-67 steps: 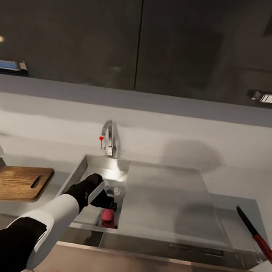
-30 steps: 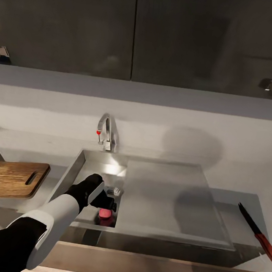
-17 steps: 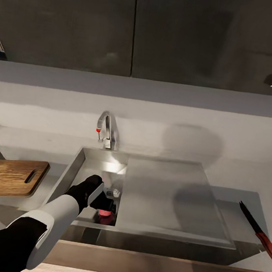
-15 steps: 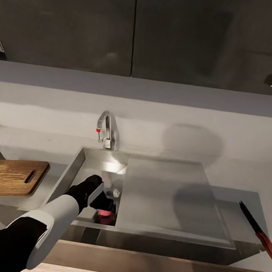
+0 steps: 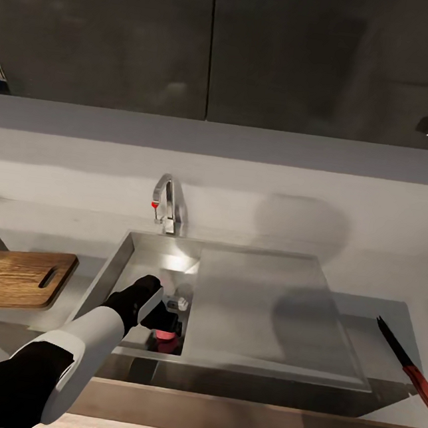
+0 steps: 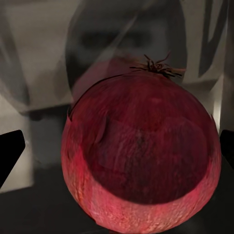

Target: In the kitchen, take the Vidalia onion out of the sink, dice it on the chopping board with the paring knife, put the diced onion into the bowl on the countertop, then place both the paring knife and the chopping board into the sink.

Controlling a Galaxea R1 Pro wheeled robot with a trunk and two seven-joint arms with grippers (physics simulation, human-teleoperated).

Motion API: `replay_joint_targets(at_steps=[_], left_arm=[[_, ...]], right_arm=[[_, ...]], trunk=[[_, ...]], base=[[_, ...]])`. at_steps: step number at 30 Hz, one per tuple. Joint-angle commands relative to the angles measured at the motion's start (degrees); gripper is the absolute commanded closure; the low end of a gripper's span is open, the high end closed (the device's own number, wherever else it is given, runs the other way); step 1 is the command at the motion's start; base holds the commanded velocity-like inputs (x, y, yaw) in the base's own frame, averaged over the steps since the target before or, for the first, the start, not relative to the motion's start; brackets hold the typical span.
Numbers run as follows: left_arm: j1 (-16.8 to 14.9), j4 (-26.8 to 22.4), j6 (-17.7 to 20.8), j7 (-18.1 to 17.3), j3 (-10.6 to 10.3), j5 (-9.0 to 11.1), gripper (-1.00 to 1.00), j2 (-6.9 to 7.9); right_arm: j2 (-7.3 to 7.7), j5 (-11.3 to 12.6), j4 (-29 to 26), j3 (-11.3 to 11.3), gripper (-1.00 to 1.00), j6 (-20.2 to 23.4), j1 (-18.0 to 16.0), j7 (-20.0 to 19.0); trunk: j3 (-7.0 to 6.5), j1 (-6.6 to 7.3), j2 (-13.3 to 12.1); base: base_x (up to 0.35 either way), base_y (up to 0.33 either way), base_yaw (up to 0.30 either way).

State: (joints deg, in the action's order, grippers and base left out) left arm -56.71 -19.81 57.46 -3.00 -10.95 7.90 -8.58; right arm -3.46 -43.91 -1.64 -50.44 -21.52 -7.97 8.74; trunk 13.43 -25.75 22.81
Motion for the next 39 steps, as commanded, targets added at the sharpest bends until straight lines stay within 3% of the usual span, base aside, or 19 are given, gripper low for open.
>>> replay_joint_targets(at_steps=[1, 39], left_arm=[[-0.04, -0.05, 0.2, 0.06, -0.48, 0.45, -1.0, 0.06], [-0.05, 0.04, 0.2, -0.05, -0.48, 0.45, -1.0, 0.06]], right_arm=[[-0.03, -0.59, 0.03, -0.36, -1.0, -0.1, -0.03, 0.31], [-0.01, -0.57, 0.06, -0.36, -1.0, -0.1, -0.03, 0.31]], trunk=[[0.11, -0.03, 0.11], [0.11, -0.03, 0.11]], base=[[0.0, 0.0, 0.0], [0.0, 0.0, 0.0]])
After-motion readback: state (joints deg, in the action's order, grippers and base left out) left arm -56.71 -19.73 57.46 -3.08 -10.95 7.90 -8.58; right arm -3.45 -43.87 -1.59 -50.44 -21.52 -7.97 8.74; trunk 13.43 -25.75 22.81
